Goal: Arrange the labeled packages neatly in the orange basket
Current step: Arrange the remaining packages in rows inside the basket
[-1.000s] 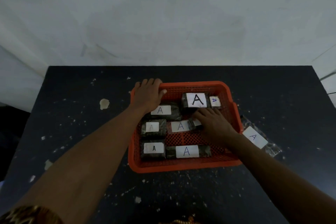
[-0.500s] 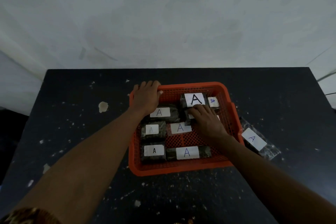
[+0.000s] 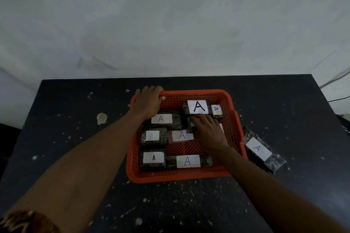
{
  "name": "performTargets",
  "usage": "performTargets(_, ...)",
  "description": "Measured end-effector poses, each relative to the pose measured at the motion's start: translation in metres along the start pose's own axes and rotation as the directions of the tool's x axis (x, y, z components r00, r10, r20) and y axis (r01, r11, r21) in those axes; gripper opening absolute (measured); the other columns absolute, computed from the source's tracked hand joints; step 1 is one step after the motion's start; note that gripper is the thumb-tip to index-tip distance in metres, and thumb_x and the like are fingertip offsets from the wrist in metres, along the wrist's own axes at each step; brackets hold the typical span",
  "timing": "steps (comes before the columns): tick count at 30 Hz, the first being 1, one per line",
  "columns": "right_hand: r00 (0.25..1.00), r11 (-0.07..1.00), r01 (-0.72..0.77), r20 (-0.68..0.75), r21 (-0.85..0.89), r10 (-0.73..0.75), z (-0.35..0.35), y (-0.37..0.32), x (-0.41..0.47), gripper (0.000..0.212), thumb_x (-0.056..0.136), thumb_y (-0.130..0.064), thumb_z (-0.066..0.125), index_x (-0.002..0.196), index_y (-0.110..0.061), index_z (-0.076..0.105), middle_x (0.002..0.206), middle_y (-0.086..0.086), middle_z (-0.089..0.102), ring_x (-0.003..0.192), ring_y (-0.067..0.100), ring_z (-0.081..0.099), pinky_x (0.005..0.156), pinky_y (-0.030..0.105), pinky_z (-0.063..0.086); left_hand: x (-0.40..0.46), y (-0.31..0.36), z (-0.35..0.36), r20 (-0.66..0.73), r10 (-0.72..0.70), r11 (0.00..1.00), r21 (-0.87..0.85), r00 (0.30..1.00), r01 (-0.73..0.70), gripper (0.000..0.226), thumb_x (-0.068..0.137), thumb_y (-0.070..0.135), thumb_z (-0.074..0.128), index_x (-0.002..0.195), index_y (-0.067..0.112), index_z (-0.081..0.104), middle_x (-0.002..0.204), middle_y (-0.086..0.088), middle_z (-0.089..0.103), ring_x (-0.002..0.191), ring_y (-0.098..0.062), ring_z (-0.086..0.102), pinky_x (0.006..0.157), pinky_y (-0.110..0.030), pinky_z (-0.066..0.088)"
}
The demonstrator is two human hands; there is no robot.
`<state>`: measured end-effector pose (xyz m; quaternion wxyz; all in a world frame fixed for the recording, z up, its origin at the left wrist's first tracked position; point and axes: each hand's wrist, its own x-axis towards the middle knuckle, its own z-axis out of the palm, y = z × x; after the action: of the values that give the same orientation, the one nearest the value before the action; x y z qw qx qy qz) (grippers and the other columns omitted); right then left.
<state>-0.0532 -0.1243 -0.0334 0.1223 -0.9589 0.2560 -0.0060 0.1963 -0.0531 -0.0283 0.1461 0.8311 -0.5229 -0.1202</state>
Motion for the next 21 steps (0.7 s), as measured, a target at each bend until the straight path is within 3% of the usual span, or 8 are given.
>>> performTargets(4, 1.0, 1.0, -0.017, 0.0, -0.003, 0.017, 0.001, 0.0, 0.001, 0.05, 0.086, -0.014, 0.06, 0.135, -0.014, 0.048, 0.136, 0.009, 0.05, 0.126, 0.031, 0.044, 0.102, 0.047, 0.038, 0.001, 0.002, -0.002, 0.004, -0.015, 1.0, -0.012, 1.0, 0.015, 0.018, 0.097, 0.039, 0.047, 0.111, 0.028, 0.049, 0.112, 0.001, 0.058, 0.11, -0.023, 0.049, 0.1, -0.045, 0.028)
performTargets(6, 1.0, 1.0, -0.009, 0.008, 0.004, 0.009, 0.001, 0.0, 0.001, 0.052, 0.087, -0.016, 0.059, 0.137, -0.015, 0.045, 0.138, 0.008, 0.048, 0.13, 0.029, 0.04, 0.107, 0.046, 0.034, -0.001, 0.003, -0.004, 0.012, -0.015, 1.0, -0.023, 1.0, 0.015, 0.028, 0.096, 0.04, 0.05, 0.121, 0.027, 0.049, 0.121, -0.002, 0.058, 0.118, -0.025, 0.047, 0.105, -0.046, 0.026)
performTargets(9, 0.999, 1.0, 0.02, -0.027, 0.014, -0.02, -0.004, -0.001, -0.003, 0.05, 0.086, -0.02, 0.059, 0.134, -0.018, 0.047, 0.136, 0.005, 0.048, 0.131, 0.025, 0.037, 0.111, 0.044, 0.026, -0.01, 0.007, -0.006, 0.008, -0.012, 0.999, -0.044, 1.0, 0.012, 0.049, 0.094, 0.034, 0.054, 0.139, 0.022, 0.04, 0.142, -0.01, 0.046, 0.139, -0.028, 0.029, 0.117, -0.05, 0.011)
performTargets(11, 0.995, 1.0, 0.022, -0.096, 0.02, -0.02, -0.011, 0.0, -0.01, 0.049, 0.084, -0.022, 0.059, 0.132, -0.019, 0.048, 0.135, 0.004, 0.05, 0.132, 0.023, 0.036, 0.112, 0.042, 0.022, -0.02, 0.015, -0.006, -0.043, 0.008, 0.999, -0.04, 0.999, -0.009, 0.055, 0.092, 0.03, 0.057, 0.142, 0.019, 0.038, 0.147, -0.011, 0.039, 0.143, -0.029, 0.021, 0.118, -0.051, 0.006)
performTargets(16, 0.929, 0.971, -0.102, -0.328, 0.217, 0.171, -0.03, 0.018, -0.039, 0.029, 0.087, -0.019, 0.057, 0.116, -0.018, 0.058, 0.121, 0.003, 0.057, 0.12, 0.021, 0.044, 0.103, 0.032, 0.026, -0.051, 0.056, 0.0, -0.181, 0.108, 0.988, -0.092, 0.977, -0.127, 0.034, 0.091, 0.03, 0.057, 0.124, 0.022, 0.051, 0.128, -0.004, 0.046, 0.124, -0.023, 0.038, 0.104, -0.043, 0.033)
performTargets(21, 0.796, 0.876, -0.285, -0.414, 0.389, 0.442, -0.039, 0.044, -0.076, 0.014, 0.088, -0.024, 0.059, 0.1, -0.017, 0.06, 0.104, 0.001, 0.059, 0.107, 0.019, 0.046, 0.088, 0.033, 0.037, -0.088, 0.118, 0.024, -0.15, 0.317, 0.928, -0.156, 0.937, -0.338, 0.016, 0.095, 0.031, 0.053, 0.099, 0.018, 0.061, 0.098, 0.002, 0.052, 0.088, -0.009, 0.046, 0.077, -0.032, 0.045)
